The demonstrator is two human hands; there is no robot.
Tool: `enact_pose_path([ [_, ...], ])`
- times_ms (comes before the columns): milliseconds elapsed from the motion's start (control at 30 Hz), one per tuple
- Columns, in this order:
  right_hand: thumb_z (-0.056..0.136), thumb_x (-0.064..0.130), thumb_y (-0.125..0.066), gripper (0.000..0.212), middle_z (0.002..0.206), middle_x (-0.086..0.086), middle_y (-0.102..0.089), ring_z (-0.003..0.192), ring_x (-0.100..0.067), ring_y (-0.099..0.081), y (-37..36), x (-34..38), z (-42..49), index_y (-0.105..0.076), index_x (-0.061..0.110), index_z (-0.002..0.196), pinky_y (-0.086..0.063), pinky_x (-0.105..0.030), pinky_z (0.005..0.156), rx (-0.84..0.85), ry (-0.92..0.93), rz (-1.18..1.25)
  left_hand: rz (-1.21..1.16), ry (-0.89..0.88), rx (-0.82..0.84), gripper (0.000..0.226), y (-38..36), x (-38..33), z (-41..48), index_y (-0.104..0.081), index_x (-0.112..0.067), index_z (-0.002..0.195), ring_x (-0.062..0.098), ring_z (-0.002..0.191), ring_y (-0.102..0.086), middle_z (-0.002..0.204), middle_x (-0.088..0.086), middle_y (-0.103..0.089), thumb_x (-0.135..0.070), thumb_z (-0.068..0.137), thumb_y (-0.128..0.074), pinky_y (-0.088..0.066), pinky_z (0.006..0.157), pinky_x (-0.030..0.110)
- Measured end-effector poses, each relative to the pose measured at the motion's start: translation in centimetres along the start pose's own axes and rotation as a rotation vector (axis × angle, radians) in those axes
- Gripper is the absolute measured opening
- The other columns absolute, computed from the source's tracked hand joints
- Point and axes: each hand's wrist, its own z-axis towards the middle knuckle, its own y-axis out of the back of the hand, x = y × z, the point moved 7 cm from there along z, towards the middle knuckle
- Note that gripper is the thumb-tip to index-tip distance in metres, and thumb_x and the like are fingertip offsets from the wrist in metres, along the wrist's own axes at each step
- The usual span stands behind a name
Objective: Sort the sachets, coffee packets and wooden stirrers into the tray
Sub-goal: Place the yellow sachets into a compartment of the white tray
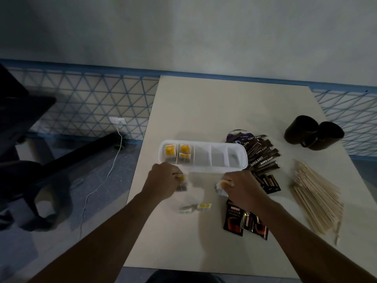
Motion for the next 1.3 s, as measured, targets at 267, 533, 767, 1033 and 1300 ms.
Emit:
enact_pose_path([
  [267,0.090,0.024,-0.065,0.013,0.078,-0.001,-0.071,0.074,-0.018,-0.062,3.7,4.3,3.3,-0.077,0.018,0.090,-0.046,-0.028,0.066,-0.068,0.052,0.021,0.076,-0.053,-0.114,0.017,5.5,-1.1,2.4,-0.077,-0.018,0.097,0.025,0.090,-0.064,0.095,0.008,-0.072,-0.024,0.083,-0.069,-0.048,0.069,0.030],
  [533,0.089,0.027,-0.064,0.031,0.072,0.002,-0.058,0.075,-0.023,-0.055,2.3,8.7,7.7,-0.048,0.028,0.063,-0.046,-0.035,0.066,-0.044,0.043,0.089,0.032,-0.013,-0.147,0.017,6.3,-0.1,5.2,-0.077,-0.016,0.099,0.023,0.089,-0.068,0.096,0.006,-0.074,-0.021,0.084,-0.071,-0.054,0.075,0.031],
  [767,0.077,0.033,-0.053,0.014,0.085,-0.006,-0.068,0.081,-0.032,-0.062,-1.1,9.1,10.4,-0.060,0.021,0.079,-0.056,-0.044,0.071,0.101,-0.067,0.121,0.050,0.061,-0.090,0.016,4.4,1.9,7.5,-0.075,-0.025,0.096,0.026,0.087,-0.067,0.093,0.007,-0.072,-0.026,0.082,-0.068,-0.057,0.075,0.036],
  [1033,0.086,0.026,-0.055,0.013,0.108,-0.011,-0.065,0.099,-0.035,-0.059,-2.4,8.3,11.8,-0.061,0.028,0.097,-0.044,-0.033,0.074,0.128,-0.109,0.004,0.178,0.074,-0.039,0.028,2.2,3.1,8.6,-0.070,-0.034,0.111,0.030,0.100,-0.061,0.109,0.007,-0.065,-0.024,0.086,-0.063,-0.050,0.078,0.036],
  [1300,0.086,0.022,-0.057,0.011,0.099,-0.005,-0.068,0.092,-0.033,-0.064,-3.0,8.8,11.6,-0.064,0.025,0.095,-0.037,-0.032,0.067,0.077,-0.028,-0.177,0.205,0.071,-0.062,0.027,1.3,3.0,9.1,-0.070,-0.033,0.113,0.030,0.098,-0.062,0.105,0.009,-0.064,-0.025,0.089,-0.058,-0.049,0.075,0.034],
])
